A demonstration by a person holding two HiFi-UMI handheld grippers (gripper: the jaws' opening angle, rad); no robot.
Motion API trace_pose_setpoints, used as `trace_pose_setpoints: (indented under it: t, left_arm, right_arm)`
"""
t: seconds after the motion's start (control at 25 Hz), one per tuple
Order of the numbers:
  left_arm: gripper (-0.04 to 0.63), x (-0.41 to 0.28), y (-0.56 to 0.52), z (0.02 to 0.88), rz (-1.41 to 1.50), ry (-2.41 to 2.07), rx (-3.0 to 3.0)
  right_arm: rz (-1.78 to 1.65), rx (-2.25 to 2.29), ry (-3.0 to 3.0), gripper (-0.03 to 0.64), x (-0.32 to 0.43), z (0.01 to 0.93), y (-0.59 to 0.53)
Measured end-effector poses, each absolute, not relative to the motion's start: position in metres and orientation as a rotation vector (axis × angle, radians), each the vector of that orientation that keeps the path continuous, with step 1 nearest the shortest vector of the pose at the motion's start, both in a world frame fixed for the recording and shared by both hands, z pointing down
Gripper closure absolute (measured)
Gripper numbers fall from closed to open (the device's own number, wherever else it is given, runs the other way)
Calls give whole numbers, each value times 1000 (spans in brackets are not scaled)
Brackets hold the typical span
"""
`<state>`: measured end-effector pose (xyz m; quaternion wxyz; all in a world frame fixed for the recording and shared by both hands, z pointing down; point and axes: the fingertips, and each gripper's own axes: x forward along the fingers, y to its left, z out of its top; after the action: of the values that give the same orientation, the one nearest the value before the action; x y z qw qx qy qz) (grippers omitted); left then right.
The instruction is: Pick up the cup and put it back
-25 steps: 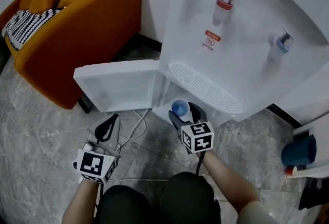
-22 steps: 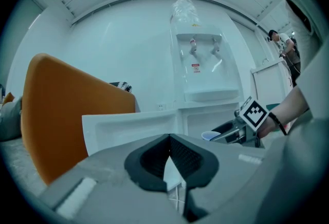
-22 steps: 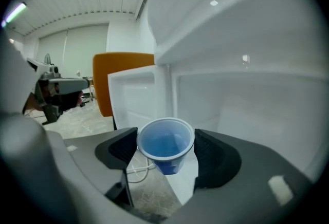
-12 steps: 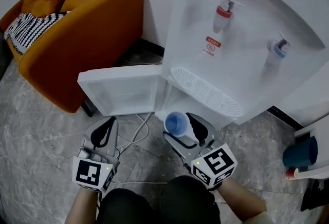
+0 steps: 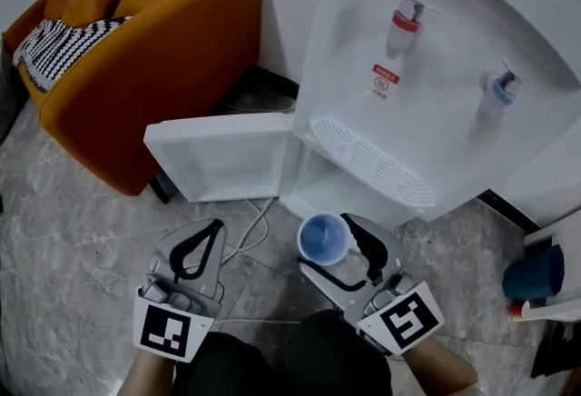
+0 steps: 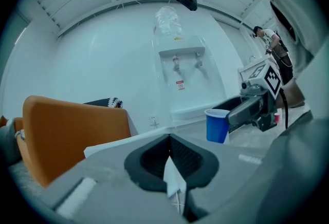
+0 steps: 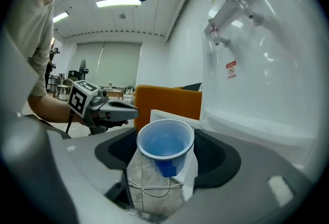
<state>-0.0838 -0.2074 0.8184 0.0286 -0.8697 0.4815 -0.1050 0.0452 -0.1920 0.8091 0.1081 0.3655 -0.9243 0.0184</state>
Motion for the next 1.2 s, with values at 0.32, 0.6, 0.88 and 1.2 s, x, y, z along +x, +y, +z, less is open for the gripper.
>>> trace_pose_setpoints:
  t: [0.32,0.6,0.88,1.2]
  left_arm:
    - [593,-87,-203,790,-351,1490,-2684]
    - [592,-83,-199,701,-375,1495,-2743]
    - [592,-86,-199,573,-353,1533,-2776]
    - [593,-90,-178,424,-322,1590,-2821]
  right_arm:
    - [68,1101,-2748,268,46,773,-200]
    - [140,1092,-2706,270,48,693,-199]
    - [173,1102,-2713,270,46,555,-202]
    - [177,1113,-2724,270,49,394,-184]
